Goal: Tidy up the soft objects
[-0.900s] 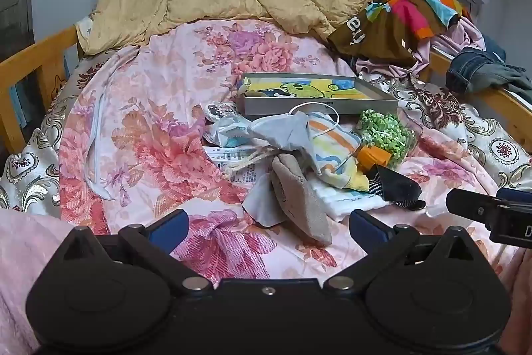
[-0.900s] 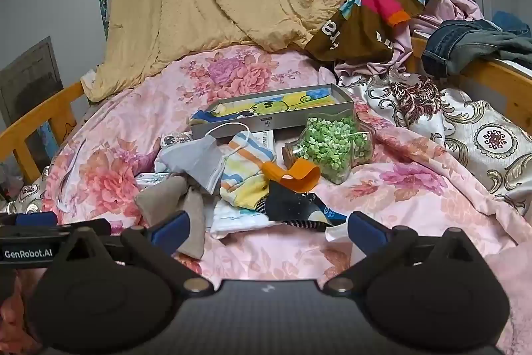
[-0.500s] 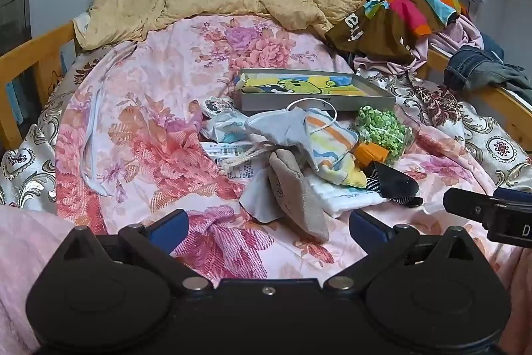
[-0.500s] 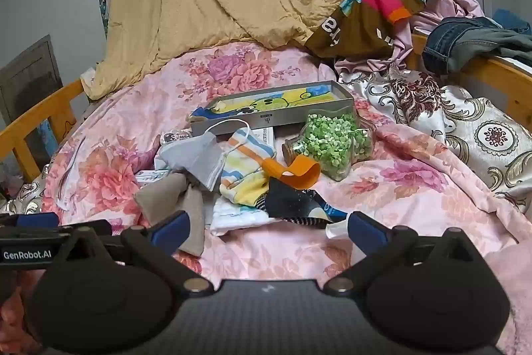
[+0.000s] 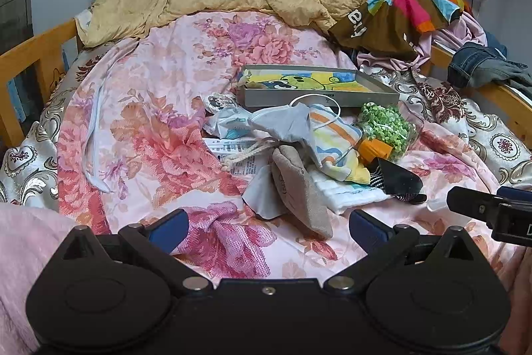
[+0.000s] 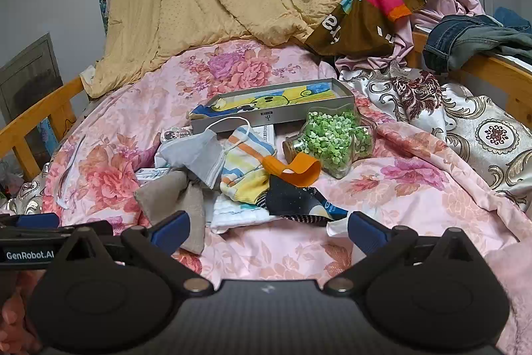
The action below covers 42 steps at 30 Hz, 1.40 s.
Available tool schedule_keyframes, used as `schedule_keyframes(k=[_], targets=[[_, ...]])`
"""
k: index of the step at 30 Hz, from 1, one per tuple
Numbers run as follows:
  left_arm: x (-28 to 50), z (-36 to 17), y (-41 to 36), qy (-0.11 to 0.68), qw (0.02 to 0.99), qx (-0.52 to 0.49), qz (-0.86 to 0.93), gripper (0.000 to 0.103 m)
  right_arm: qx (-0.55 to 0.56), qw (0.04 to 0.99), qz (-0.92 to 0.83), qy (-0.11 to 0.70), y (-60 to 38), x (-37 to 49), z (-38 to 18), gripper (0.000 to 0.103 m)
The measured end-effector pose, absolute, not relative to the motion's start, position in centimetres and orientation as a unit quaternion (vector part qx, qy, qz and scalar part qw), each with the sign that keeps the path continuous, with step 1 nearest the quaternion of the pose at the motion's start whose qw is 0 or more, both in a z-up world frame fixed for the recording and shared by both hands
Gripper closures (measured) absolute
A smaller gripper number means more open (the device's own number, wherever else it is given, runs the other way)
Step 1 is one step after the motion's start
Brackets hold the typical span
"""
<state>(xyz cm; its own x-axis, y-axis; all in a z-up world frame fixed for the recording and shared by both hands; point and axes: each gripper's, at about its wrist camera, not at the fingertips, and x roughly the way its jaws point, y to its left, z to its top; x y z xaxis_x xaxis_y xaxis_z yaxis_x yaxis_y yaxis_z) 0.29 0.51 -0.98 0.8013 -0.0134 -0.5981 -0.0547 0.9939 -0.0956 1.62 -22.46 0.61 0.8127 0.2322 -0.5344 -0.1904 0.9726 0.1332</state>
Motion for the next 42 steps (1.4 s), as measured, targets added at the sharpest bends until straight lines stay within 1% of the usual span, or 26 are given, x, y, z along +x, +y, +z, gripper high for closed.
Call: schedule_keyframes(k=[42], targets=[[0.49, -0.82, 0.33, 0.32, 0.946, -0.054, 0.012, 0.001, 0.04, 0.95, 0.112, 0.288, -22.63, 1.74, 0.64, 0.0]])
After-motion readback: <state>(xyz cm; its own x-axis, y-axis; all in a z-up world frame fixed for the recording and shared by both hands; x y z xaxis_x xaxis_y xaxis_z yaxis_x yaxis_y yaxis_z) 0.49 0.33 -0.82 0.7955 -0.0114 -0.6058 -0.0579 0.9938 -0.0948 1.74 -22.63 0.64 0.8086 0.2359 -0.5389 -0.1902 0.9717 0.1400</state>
